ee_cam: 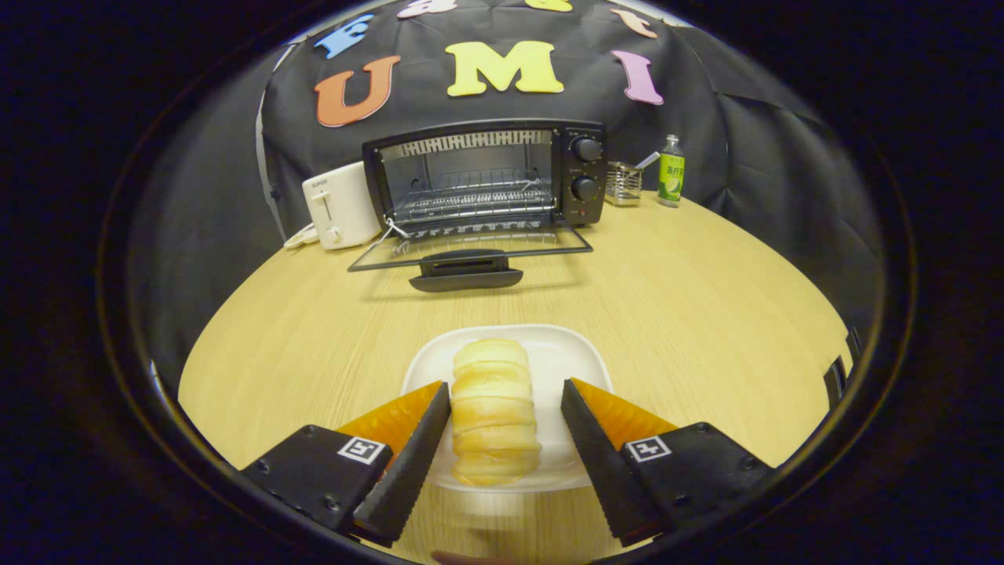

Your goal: Open the toaster oven, put the food inside, and close the toaster oven door.

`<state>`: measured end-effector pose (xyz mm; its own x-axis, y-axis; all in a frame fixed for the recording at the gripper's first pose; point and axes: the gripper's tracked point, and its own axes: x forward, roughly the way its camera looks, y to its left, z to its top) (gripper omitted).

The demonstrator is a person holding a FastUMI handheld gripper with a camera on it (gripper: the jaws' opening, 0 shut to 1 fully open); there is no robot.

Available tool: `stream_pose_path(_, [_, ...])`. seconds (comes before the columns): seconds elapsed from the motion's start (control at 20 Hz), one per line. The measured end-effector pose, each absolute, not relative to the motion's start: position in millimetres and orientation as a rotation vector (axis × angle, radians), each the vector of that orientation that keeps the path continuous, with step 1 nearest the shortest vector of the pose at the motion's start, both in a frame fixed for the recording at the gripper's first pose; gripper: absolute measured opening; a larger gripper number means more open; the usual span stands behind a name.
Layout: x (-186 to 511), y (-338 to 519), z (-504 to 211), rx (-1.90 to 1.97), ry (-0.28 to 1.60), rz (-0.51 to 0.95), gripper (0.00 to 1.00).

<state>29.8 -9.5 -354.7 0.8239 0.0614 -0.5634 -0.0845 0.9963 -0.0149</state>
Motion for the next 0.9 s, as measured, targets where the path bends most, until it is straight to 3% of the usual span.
stream_pose_path(0.1, [30.7, -8.6, -355.2, -0.056, 0.596, 0.084, 0.93])
stream_pose_path(0.3, [29.5, -7.9, -349.1, 0.059, 0.585, 0.101, 0.71])
stream_pose_path(0.55, [37.2, -7.4, -320.1, 0.194, 0.538, 0.142, 0.69])
stream_pose_path(0.9, [46.4, 29.0, -266.9, 0.464, 0.466, 0.342, 0.69])
